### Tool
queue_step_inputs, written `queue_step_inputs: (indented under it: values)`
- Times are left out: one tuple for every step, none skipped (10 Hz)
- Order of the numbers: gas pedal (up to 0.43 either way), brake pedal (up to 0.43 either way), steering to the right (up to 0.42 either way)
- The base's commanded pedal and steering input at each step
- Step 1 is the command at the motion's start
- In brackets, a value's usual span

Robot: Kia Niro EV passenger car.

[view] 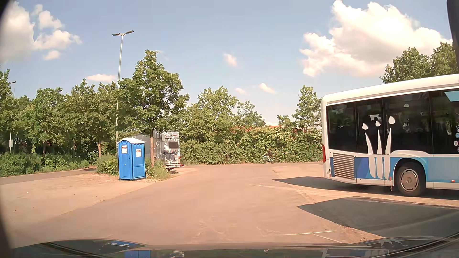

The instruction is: Follow the waypoints while adhering to traffic rules and regulations

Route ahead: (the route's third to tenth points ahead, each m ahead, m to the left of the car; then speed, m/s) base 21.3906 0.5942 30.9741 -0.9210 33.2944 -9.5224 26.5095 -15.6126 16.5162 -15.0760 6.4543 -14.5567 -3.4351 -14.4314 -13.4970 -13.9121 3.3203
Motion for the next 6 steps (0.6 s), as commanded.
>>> queue_step_inputs:
  values:
    - [0.028,0.012,0.015]
    - [0.028,0.012,0.015]
    - [0.028,0.012,0.015]
    - [0.028,0.012,0.015]
    - [0.028,0.012,0.015]
    - [0.028,0.012,0.015]
